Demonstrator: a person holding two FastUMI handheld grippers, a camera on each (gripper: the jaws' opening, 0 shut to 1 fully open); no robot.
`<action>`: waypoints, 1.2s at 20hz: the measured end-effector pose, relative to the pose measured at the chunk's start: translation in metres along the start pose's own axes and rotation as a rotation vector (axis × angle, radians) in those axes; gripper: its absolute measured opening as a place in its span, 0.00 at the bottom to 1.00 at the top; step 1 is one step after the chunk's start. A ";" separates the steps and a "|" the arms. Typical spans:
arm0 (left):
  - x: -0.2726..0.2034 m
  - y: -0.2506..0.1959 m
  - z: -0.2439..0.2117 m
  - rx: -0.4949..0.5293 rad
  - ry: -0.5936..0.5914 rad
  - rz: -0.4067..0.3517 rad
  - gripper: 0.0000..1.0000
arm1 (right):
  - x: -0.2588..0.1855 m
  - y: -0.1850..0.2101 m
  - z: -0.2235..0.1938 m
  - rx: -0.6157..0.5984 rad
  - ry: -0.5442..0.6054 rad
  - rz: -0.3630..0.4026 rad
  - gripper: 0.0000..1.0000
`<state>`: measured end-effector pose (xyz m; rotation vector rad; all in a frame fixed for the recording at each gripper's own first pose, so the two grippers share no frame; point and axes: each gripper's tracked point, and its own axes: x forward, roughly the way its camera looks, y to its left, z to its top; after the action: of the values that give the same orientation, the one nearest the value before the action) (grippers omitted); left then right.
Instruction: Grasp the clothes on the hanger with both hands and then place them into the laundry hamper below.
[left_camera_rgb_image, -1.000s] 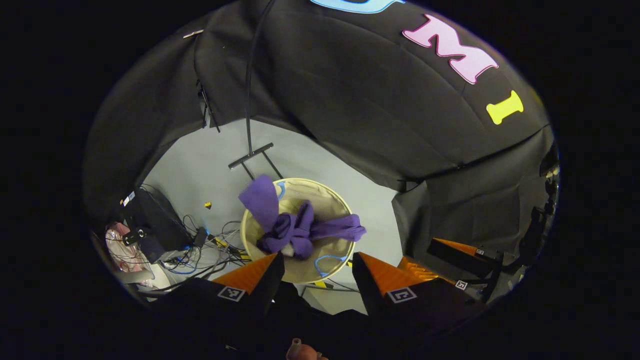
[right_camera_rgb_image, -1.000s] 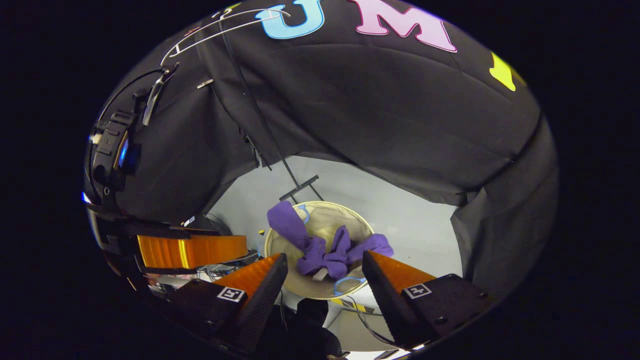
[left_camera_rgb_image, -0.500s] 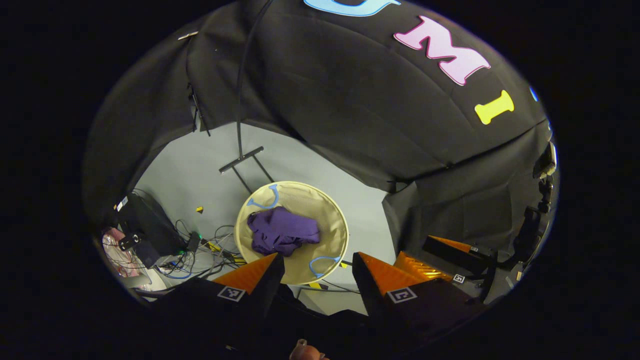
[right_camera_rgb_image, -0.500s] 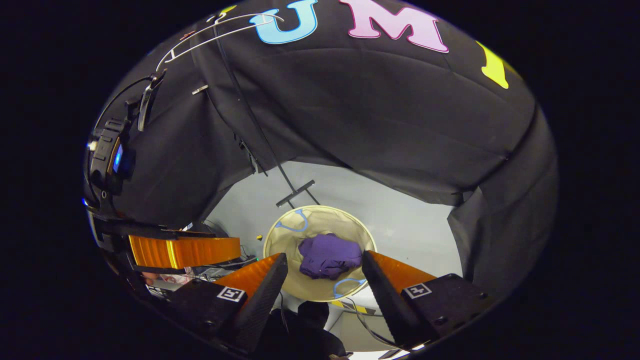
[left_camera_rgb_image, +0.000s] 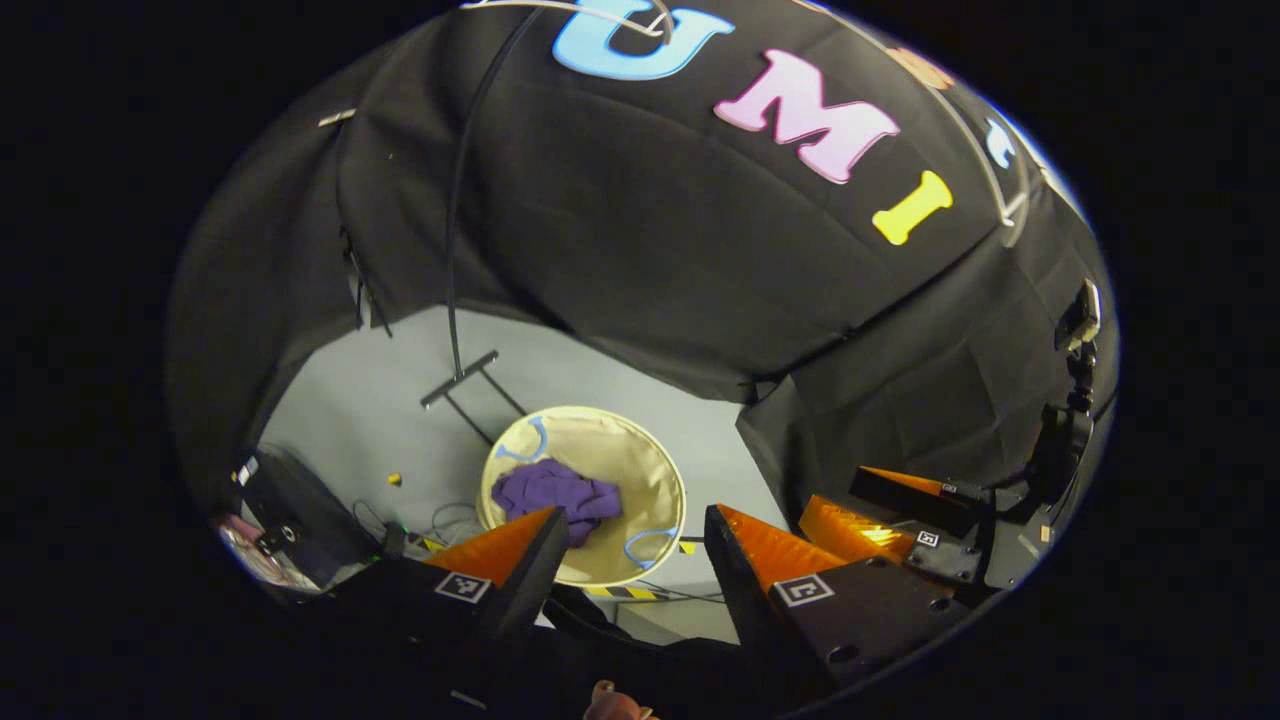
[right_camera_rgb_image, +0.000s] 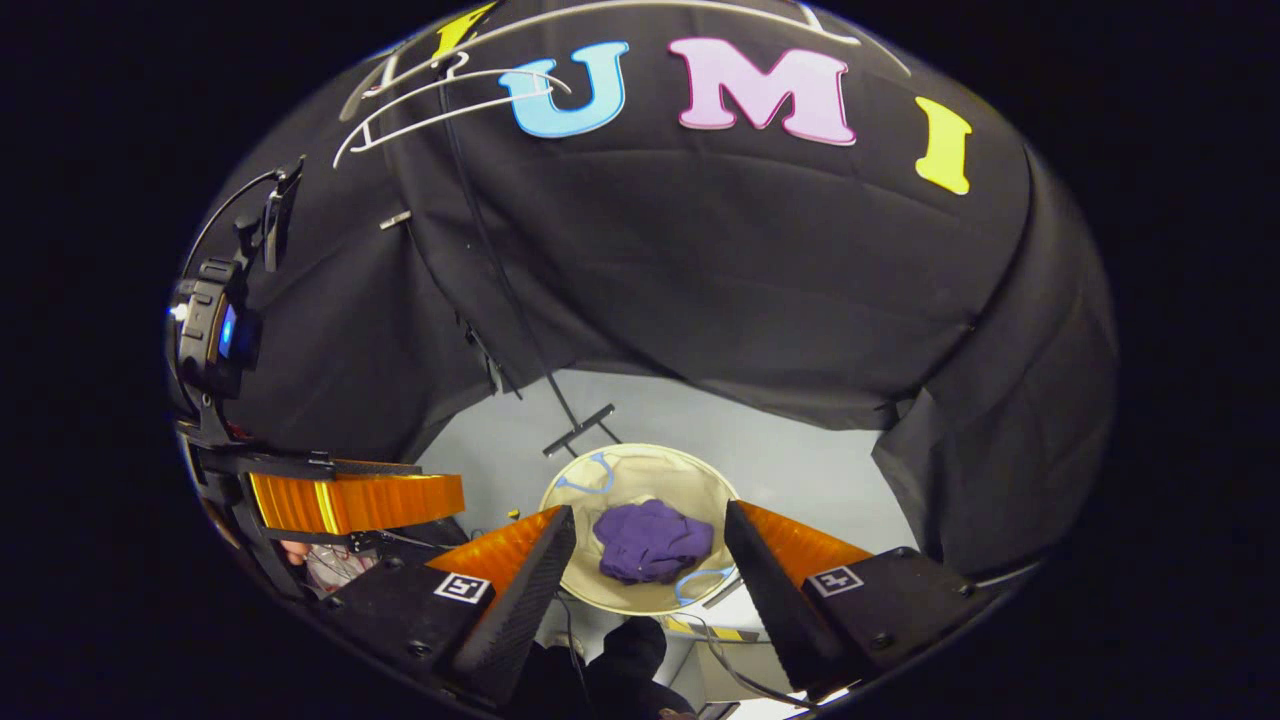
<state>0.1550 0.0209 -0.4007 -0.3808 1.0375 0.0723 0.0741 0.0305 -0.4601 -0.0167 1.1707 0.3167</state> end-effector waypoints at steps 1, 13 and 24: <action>-0.015 0.000 0.002 0.034 -0.031 -0.009 0.87 | -0.009 0.009 0.001 0.008 -0.023 -0.007 0.99; -0.214 -0.014 0.033 0.329 -0.538 -0.121 0.87 | -0.182 0.065 0.037 0.103 -0.494 -0.099 0.98; -0.343 -0.075 0.046 0.434 -0.925 -0.265 0.86 | -0.360 0.066 0.087 0.065 -1.013 -0.255 0.92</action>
<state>0.0357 0.0076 -0.0679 -0.0542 0.0688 -0.2004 0.0097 0.0243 -0.0897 0.0477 0.1654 0.0316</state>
